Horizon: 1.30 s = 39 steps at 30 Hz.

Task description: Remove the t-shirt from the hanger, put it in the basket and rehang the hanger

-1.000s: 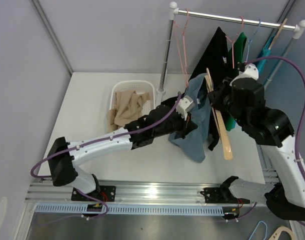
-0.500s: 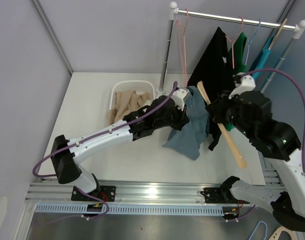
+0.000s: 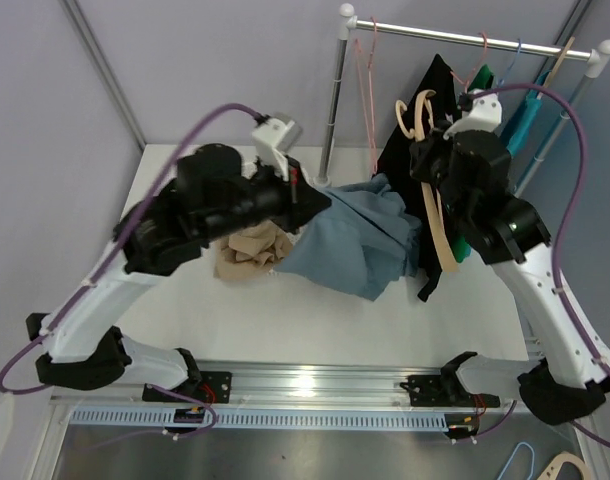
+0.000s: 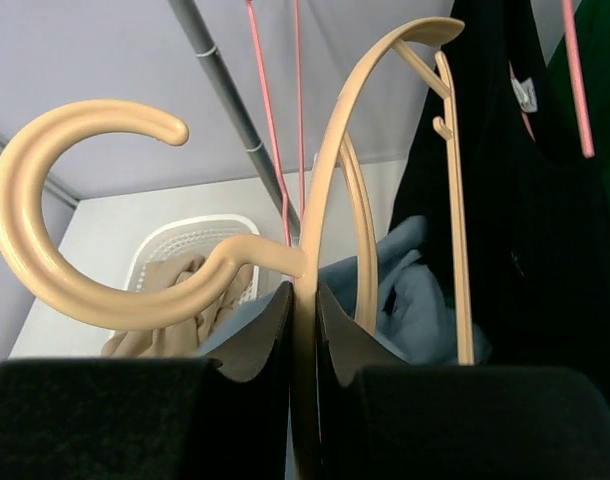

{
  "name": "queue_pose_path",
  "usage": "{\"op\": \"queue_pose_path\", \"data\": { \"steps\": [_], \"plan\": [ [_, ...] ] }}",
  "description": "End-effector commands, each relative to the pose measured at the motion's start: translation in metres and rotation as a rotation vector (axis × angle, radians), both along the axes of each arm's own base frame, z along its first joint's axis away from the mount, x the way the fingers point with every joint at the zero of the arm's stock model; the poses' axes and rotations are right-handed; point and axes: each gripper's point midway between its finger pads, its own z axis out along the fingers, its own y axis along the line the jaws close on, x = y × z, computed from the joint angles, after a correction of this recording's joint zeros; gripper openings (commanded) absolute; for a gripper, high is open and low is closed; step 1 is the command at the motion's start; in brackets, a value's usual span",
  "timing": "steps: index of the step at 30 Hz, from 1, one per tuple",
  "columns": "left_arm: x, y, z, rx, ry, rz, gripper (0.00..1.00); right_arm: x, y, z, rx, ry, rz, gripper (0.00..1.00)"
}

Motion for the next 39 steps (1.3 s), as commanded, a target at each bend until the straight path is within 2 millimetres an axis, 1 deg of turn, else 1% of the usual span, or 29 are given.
{"op": "queue_pose_path", "data": {
  "steps": [1, 2, 3, 5, 8, 10, 12, 13, 14, 15, 16, 17, 18, 20, 23, 24, 25, 27, 28, 29, 30, 31, 32, 33, 34, 35, 36, 38, 39],
  "plan": [
    [-0.008, 0.047, 0.055, -0.062, -0.096, 0.052, 0.01, 0.018, 0.003, 0.057, 0.086, -0.150, 0.020, 0.00],
    [-0.007, 0.052, 0.058, -0.059, -0.104, 0.062, 0.01, 0.024, 0.005, 0.059, 0.088, -0.149, 0.021, 0.00],
    [-0.003, 0.059, 0.071, -0.075, -0.130, 0.080, 0.01, 0.033, 0.008, 0.056, 0.088, -0.139, 0.023, 0.00],
    [-0.004, 0.069, 0.083, -0.078, -0.152, 0.089, 0.01, 0.042, 0.004, 0.067, 0.108, -0.165, 0.013, 0.00],
    [-0.003, 0.084, 0.111, -0.121, -0.225, 0.105, 0.01, 0.056, 0.009, 0.070, 0.142, -0.175, 0.049, 0.00],
    [0.000, 0.103, 0.135, -0.159, -0.300, 0.151, 0.01, 0.065, 0.007, 0.069, 0.161, -0.174, 0.058, 0.00],
    [0.008, 0.118, 0.158, -0.197, -0.385, 0.198, 0.01, 0.072, 0.002, 0.077, 0.194, -0.198, 0.064, 0.00],
    [0.009, 0.124, 0.167, -0.215, -0.417, 0.211, 0.01, 0.077, 0.007, 0.076, 0.206, -0.197, 0.096, 0.00],
    [0.008, 0.127, 0.183, -0.258, -0.471, 0.206, 0.01, 0.081, 0.006, 0.077, 0.229, -0.194, 0.102, 0.00],
    [0.017, 0.133, 0.188, -0.256, -0.500, 0.233, 0.01, 0.085, 0.001, 0.080, 0.242, -0.202, 0.101, 0.00],
    [0.017, 0.131, 0.192, -0.262, -0.529, 0.203, 0.01, 0.088, 0.002, 0.084, 0.260, -0.217, 0.113, 0.00],
    [0.020, 0.134, 0.206, -0.293, -0.583, 0.218, 0.01, 0.092, 0.006, 0.081, 0.291, -0.206, 0.142, 0.00],
    [0.032, 0.136, 0.202, -0.270, -0.607, 0.244, 0.01, 0.097, 0.002, 0.081, 0.304, -0.208, 0.141, 0.00],
    [0.037, 0.139, 0.214, -0.285, -0.679, 0.256, 0.01, 0.105, 0.009, 0.081, 0.336, -0.209, 0.194, 0.00],
    [0.049, 0.145, 0.240, -0.297, -0.820, 0.305, 0.01, 0.118, 0.009, 0.083, 0.392, -0.218, 0.218, 0.00],
    [0.052, 0.149, 0.256, -0.307, -0.893, 0.330, 0.01, 0.125, 0.013, 0.076, 0.416, -0.197, 0.236, 0.00],
    [0.056, 0.150, 0.261, -0.303, -0.928, 0.344, 0.01, 0.129, 0.013, 0.080, 0.429, -0.209, 0.244, 0.00],
    [0.067, 0.153, 0.273, -0.301, -0.991, 0.363, 0.01, 0.143, 0.015, 0.072, 0.453, -0.192, 0.263, 0.00],
    [0.069, 0.157, 0.282, -0.324, -1.016, 0.379, 0.01, 0.147, 0.016, 0.074, 0.476, -0.198, 0.270, 0.00],
    [0.072, 0.160, 0.287, -0.343, -1.027, 0.394, 0.01, 0.150, 0.014, 0.078, 0.486, -0.207, 0.273, 0.00],
    [0.085, 0.163, 0.285, -0.344, -1.027, 0.414, 0.01, 0.161, 0.017, 0.069, 0.491, -0.187, 0.280, 0.00],
    [0.087, 0.164, 0.290, -0.354, -1.057, 0.425, 0.01, 0.165, 0.016, 0.071, 0.499, -0.190, 0.280, 0.00],
    [0.086, 0.166, 0.300, -0.376, -1.110, 0.436, 0.01, 0.166, 0.016, 0.080, 0.500, -0.209, 0.285, 0.00],
    [0.083, 0.170, 0.309, -0.374, -1.159, 0.451, 0.01, 0.170, 0.016, 0.079, 0.500, -0.209, 0.285, 0.00],
    [0.094, 0.165, 0.309, -0.371, -1.178, 0.453, 0.01, 0.178, 0.018, 0.074, 0.501, -0.201, 0.285, 0.00],
    [0.095, 0.165, 0.315, -0.382, -1.213, 0.459, 0.01, 0.181, 0.018, 0.075, 0.500, -0.206, 0.284, 0.00],
    [0.086, 0.173, 0.328, -0.400, -1.259, 0.474, 0.01, 0.182, 0.017, 0.081, 0.499, -0.219, 0.286, 0.00],
    [0.094, 0.170, 0.329, -0.400, -1.288, 0.458, 0.01, 0.189, 0.017, 0.078, 0.497, -0.219, 0.282, 0.00],
    [0.079, 0.179, 0.343, -0.440, -1.329, 0.452, 0.01, 0.190, 0.014, 0.083, 0.497, -0.233, 0.279, 0.00]
  ]
}}
